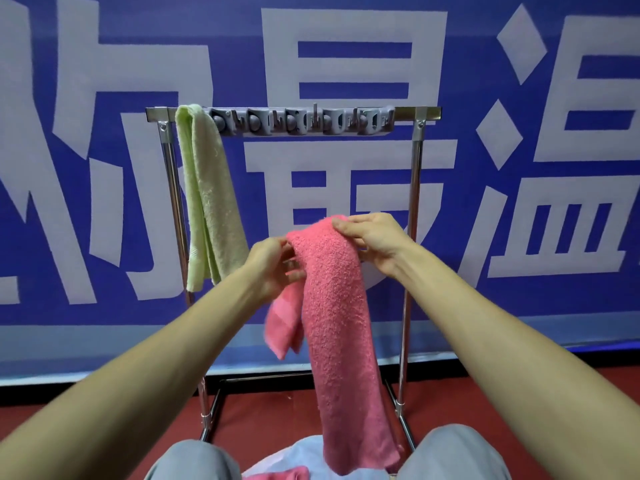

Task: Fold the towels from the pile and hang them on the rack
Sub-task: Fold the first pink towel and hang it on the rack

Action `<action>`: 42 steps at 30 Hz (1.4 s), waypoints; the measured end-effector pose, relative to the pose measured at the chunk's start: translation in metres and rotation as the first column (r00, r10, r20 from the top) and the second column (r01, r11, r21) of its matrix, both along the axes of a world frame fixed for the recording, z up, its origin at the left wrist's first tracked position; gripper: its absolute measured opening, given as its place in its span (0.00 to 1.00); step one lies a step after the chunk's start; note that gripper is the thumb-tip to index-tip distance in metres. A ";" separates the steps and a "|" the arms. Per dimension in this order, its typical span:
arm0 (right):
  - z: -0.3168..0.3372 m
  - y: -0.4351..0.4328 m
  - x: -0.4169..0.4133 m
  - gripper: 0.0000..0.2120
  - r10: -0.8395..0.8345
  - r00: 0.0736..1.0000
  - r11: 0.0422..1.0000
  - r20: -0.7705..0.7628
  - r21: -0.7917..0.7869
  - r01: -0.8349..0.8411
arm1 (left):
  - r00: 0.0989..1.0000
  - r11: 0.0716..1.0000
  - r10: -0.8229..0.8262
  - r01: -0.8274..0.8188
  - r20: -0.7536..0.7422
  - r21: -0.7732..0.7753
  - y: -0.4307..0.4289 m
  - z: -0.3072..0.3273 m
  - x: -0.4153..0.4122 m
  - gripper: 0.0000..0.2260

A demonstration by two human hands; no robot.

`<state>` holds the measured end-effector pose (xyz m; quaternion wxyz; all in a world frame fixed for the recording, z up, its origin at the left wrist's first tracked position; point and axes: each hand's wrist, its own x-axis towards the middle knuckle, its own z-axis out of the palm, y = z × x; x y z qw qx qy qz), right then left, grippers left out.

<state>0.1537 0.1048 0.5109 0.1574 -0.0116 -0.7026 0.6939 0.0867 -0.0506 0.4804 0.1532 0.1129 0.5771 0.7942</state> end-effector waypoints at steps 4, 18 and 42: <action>0.006 0.002 -0.007 0.10 0.020 0.996 0.998 0.084 -0.055 -0.016 | 0.998 0.997 -0.070 0.070 0.000 -0.036 0.000 -0.029 0.001 0.20; 0.004 0.020 -0.011 0.09 -0.148 0.986 0.920 0.077 -0.356 0.166 | 0.984 0.974 -0.141 0.119 -0.106 -0.193 0.013 -0.051 0.023 0.15; -0.015 0.045 0.003 0.14 0.123 0.992 0.925 0.030 -0.365 -0.104 | 0.923 0.984 0.063 -0.121 -0.379 -0.132 0.037 0.018 0.017 0.13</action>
